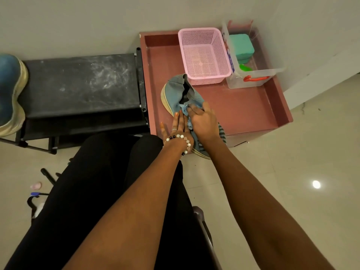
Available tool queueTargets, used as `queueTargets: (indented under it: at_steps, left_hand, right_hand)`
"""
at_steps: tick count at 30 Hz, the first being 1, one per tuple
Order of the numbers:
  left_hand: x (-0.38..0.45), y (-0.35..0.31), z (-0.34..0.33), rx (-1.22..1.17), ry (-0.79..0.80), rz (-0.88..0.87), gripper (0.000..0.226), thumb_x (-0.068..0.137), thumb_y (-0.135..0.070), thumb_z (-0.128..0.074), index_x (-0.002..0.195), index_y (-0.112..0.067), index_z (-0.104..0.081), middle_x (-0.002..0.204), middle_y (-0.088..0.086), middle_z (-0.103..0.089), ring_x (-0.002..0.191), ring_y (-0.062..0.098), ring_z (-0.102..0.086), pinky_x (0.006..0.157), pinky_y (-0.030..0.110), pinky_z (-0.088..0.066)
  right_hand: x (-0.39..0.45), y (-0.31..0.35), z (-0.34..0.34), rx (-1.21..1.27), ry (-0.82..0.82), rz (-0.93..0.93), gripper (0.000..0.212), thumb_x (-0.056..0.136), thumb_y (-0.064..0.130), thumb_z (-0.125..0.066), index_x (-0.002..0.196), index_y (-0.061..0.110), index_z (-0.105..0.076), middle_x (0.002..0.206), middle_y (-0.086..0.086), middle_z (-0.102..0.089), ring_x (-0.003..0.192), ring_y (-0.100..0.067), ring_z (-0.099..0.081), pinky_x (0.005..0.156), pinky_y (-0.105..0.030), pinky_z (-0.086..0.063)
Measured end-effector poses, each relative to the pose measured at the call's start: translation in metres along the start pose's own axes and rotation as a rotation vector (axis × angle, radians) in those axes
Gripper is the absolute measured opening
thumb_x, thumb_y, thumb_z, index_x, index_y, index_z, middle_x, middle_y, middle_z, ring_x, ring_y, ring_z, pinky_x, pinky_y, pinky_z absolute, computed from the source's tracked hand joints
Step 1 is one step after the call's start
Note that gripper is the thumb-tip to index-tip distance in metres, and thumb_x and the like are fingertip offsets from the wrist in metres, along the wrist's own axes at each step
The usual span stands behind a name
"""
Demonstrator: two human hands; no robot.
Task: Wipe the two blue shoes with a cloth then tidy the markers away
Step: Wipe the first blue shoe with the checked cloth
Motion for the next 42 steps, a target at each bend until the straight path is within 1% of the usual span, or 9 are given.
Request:
queueTargets:
  at_steps: [5, 9, 12, 18, 25, 30, 35, 39, 42]
  left_hand:
    - [-0.005, 0.001, 0.002, 0.063, -0.036, 0.000, 0.063, 0.103, -0.041, -0.020, 0.152, -0.020, 0.014, 0.154, 0.002, 0.031, 0.141, 0.021, 0.031, 0.106, 0.068, 0.009]
    - [-0.006, -0.004, 0.004, 0.062, -0.024, 0.018, 0.061, 0.102, -0.038, -0.016, 0.151, -0.019, 0.016, 0.153, 0.003, 0.034, 0.140, 0.022, 0.033, 0.107, 0.068, 0.010]
    - [-0.002, -0.003, 0.000, 0.069, -0.042, 0.012, 0.065, 0.102, -0.039, -0.020, 0.149, -0.018, 0.020, 0.152, 0.005, 0.036, 0.139, 0.023, 0.034, 0.106, 0.068, 0.010]
    - [-0.004, -0.003, 0.000, 0.040, -0.120, -0.001, 0.067, 0.099, -0.040, -0.013, 0.148, -0.007, 0.019, 0.154, 0.008, 0.031, 0.142, 0.025, 0.027, 0.109, 0.068, 0.001]
    - [-0.003, 0.000, 0.003, 0.058, -0.094, -0.010, 0.063, 0.102, -0.035, -0.017, 0.151, -0.013, 0.017, 0.155, 0.005, 0.029, 0.143, 0.021, 0.026, 0.110, 0.068, 0.000]
    - [0.005, 0.001, -0.003, -0.003, -0.058, -0.016, 0.067, 0.100, -0.027, -0.028, 0.151, -0.018, 0.015, 0.154, 0.002, 0.032, 0.140, 0.021, 0.032, 0.105, 0.067, 0.012]
    - [0.003, 0.000, 0.000, 0.003, 0.015, -0.014, 0.077, 0.098, -0.030, -0.039, 0.151, -0.017, 0.016, 0.151, 0.002, 0.037, 0.137, 0.023, 0.038, 0.103, 0.069, 0.014]
    - [-0.003, -0.002, 0.002, 0.048, -0.061, -0.041, 0.072, 0.101, -0.041, -0.029, 0.150, -0.017, 0.017, 0.153, 0.004, 0.034, 0.141, 0.022, 0.031, 0.106, 0.068, 0.004]
    - [-0.004, -0.001, 0.001, 0.038, -0.144, -0.034, 0.065, 0.103, -0.040, -0.018, 0.149, -0.010, 0.017, 0.156, 0.006, 0.027, 0.144, 0.022, 0.024, 0.108, 0.068, -0.001]
  right_hand:
    - [0.025, 0.013, 0.000, -0.041, 0.147, -0.023, 0.027, 0.091, 0.013, -0.048, 0.111, 0.009, -0.064, 0.124, -0.002, -0.060, 0.127, -0.034, -0.038, 0.087, -0.042, -0.043]
    - [0.016, 0.001, -0.003, 0.075, 0.061, 0.005, 0.028, 0.079, 0.012, -0.057, 0.104, 0.011, -0.070, 0.110, -0.001, -0.068, 0.102, -0.035, -0.059, 0.068, -0.035, -0.051]
    - [-0.019, -0.005, -0.006, 0.057, 0.144, 0.015, 0.040, 0.083, 0.009, -0.052, 0.123, 0.007, -0.060, 0.120, -0.007, -0.063, 0.103, -0.029, -0.058, 0.081, -0.034, -0.051]
    - [-0.089, -0.006, 0.013, 0.137, 0.110, 0.012, 0.053, 0.041, -0.003, -0.080, 0.093, 0.001, -0.072, 0.090, -0.014, -0.073, 0.066, -0.021, -0.068, 0.074, -0.027, -0.053]
    - [-0.014, -0.001, -0.018, 0.139, 0.076, -0.053, 0.034, 0.088, 0.020, -0.052, 0.117, 0.006, -0.063, 0.113, -0.005, -0.067, 0.086, -0.028, -0.056, 0.068, -0.035, -0.052]
    - [0.028, 0.004, -0.003, 0.103, 0.039, -0.012, 0.028, 0.076, 0.013, -0.053, 0.096, 0.007, -0.071, 0.105, -0.001, -0.070, 0.087, -0.035, -0.060, 0.060, -0.030, -0.052]
    - [0.009, -0.005, -0.015, 0.129, 0.045, -0.005, 0.050, 0.085, 0.024, -0.029, 0.116, 0.008, -0.064, 0.113, -0.005, -0.066, 0.087, -0.032, -0.057, 0.065, -0.032, -0.054]
    - [-0.042, -0.008, 0.018, 0.174, -0.053, 0.069, 0.035, 0.070, 0.008, -0.064, 0.104, 0.003, -0.070, 0.100, -0.007, -0.072, 0.078, -0.026, -0.056, 0.056, -0.024, -0.053]
    - [-0.089, -0.014, 0.021, 0.253, 0.159, -0.002, 0.064, 0.056, -0.008, -0.074, 0.118, 0.008, -0.064, 0.114, -0.007, -0.068, 0.088, -0.036, -0.059, 0.070, -0.030, -0.052]
Point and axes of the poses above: each hand's wrist, its own x-axis towards the middle knuckle, its own z-axis out of the back of the hand, y = z × x, the point moved 6 cm from there along x, towards the middle knuckle
